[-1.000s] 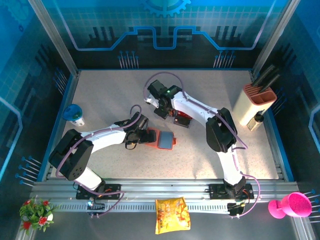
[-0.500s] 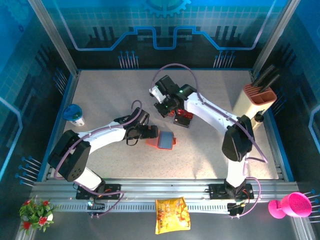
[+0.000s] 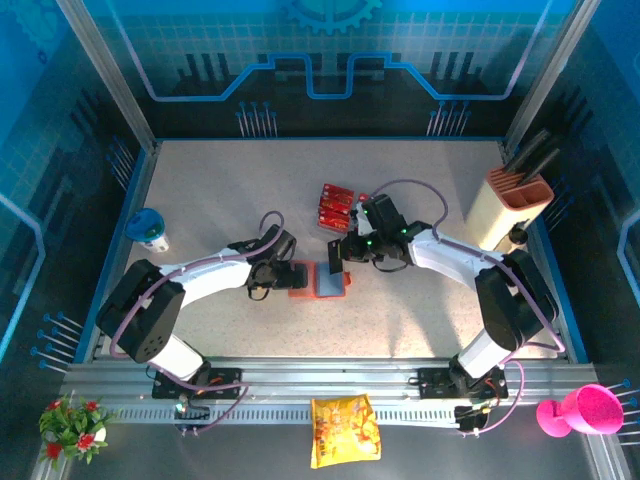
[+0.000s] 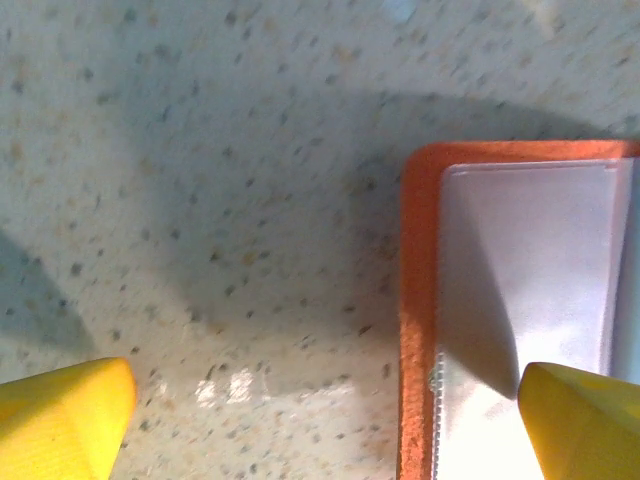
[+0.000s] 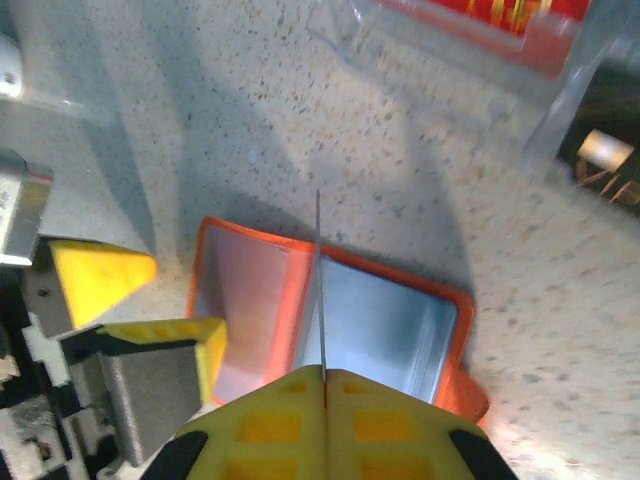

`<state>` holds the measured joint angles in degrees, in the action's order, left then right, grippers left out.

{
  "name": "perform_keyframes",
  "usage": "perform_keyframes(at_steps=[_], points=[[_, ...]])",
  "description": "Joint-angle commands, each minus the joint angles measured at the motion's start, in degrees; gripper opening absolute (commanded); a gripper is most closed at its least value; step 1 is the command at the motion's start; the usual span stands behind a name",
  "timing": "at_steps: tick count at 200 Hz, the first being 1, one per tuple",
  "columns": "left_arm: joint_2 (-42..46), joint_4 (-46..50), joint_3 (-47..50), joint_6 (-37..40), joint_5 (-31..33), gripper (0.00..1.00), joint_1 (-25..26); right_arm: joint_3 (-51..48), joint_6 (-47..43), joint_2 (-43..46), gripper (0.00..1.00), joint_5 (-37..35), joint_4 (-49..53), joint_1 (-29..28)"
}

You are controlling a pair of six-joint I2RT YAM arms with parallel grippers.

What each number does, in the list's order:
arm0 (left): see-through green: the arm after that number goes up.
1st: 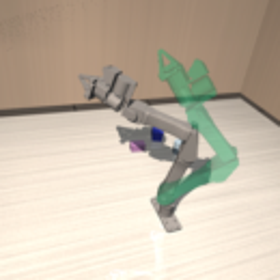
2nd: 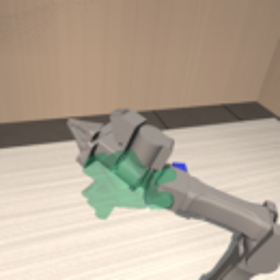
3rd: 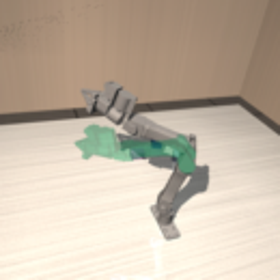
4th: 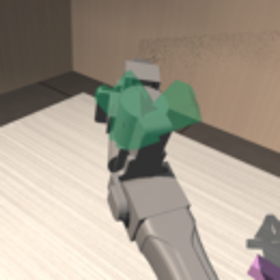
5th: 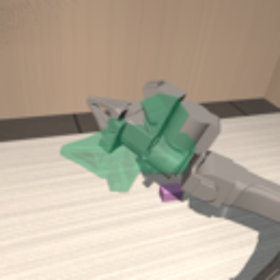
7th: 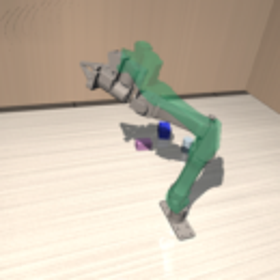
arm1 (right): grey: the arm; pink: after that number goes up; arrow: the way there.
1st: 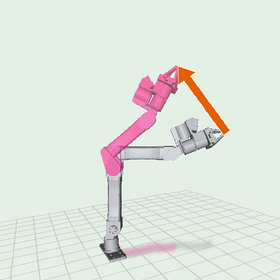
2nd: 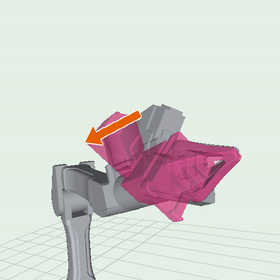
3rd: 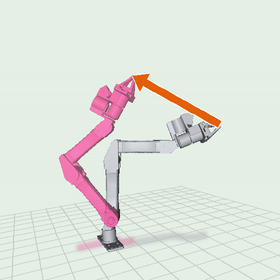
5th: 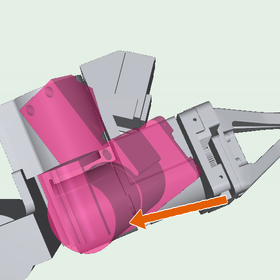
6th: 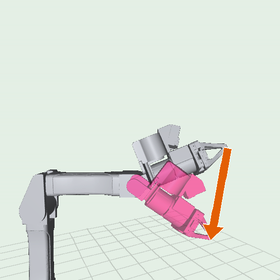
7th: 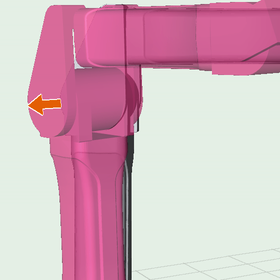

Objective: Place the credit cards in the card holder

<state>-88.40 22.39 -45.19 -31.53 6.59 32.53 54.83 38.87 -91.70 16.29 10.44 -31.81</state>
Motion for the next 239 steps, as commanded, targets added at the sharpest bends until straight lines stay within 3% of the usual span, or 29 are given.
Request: perform_keyframes(at_steps=[1,45,122,239], points=[[2.1,2.2,1.8,-1.3,1.6,0.99,0.5,-4.1,11.3,1.7,0.0,4.3,-15.7,-0.1],[2.3,2.0,2.5,-2.1,1.8,0.99,0.5,-10.9,16.6,0.8,0.0,4.0,-25.3,-0.9],[1.8,1.6,2.0,-1.9,1.8,0.99,0.5,-8.1,12.4,-3.2,0.0,5.3,-24.6,-3.8],[1.3,1.9,1.9,-2.0,2.3,0.99,0.5,-10.3,10.7,-6.5,0.0,5.3,-25.6,-3.8]])
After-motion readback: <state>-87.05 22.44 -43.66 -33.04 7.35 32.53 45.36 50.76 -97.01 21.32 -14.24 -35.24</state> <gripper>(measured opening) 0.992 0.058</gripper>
